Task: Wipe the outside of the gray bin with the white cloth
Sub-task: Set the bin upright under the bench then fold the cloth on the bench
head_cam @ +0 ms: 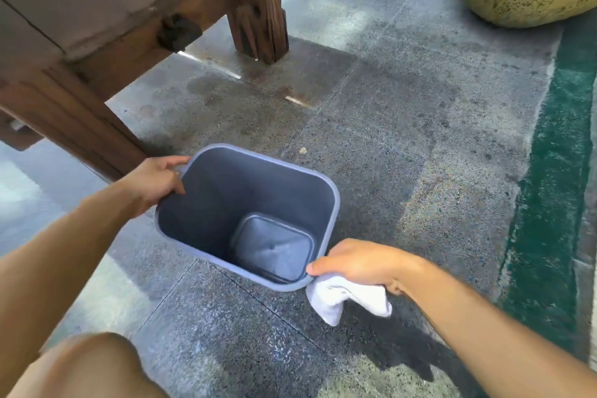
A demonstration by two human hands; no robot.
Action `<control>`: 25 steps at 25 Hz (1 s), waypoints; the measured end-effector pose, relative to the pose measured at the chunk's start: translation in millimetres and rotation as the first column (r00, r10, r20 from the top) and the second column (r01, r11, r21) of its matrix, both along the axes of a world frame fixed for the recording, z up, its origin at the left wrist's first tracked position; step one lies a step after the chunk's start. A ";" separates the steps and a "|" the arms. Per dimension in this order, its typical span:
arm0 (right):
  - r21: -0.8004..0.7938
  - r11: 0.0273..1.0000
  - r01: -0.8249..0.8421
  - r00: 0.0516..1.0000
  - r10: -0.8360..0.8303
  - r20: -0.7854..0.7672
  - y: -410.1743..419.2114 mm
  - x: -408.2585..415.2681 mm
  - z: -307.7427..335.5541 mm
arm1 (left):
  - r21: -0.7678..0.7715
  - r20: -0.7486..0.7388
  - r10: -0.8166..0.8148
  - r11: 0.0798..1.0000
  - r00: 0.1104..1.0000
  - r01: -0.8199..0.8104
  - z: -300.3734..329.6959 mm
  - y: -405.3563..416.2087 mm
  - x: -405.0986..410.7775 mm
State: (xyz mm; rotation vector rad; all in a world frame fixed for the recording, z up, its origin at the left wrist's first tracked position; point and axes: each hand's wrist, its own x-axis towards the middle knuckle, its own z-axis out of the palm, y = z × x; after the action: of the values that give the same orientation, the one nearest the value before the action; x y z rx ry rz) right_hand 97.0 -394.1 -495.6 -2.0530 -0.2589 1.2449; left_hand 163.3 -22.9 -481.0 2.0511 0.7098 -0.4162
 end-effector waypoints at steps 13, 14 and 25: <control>0.032 0.988 -0.151 0.964 0.154 -0.218 -0.1 -29.0 11.4 | 0.492 0.053 -0.296 0.839 0.954 0.233 5.1 -31.6 -52.0; 0.046 0.998 0.037 0.968 -0.024 -0.249 -2.7 -40.8 15.9 | 0.447 0.040 -0.285 0.862 0.958 0.238 13.7 -40.6 -67.5; 0.176 0.483 0.858 0.514 -0.797 -0.317 60.8 -153.3 226.9 | -0.464 -0.510 0.428 0.593 0.746 -0.658 222.2 -174.0 -238.8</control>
State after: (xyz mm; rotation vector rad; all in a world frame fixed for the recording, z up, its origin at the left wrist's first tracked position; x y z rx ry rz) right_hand -56.2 -333.3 -268.8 -1.4100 0.5792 0.6787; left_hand -75.6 -196.9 -258.8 1.0382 1.2012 -0.5580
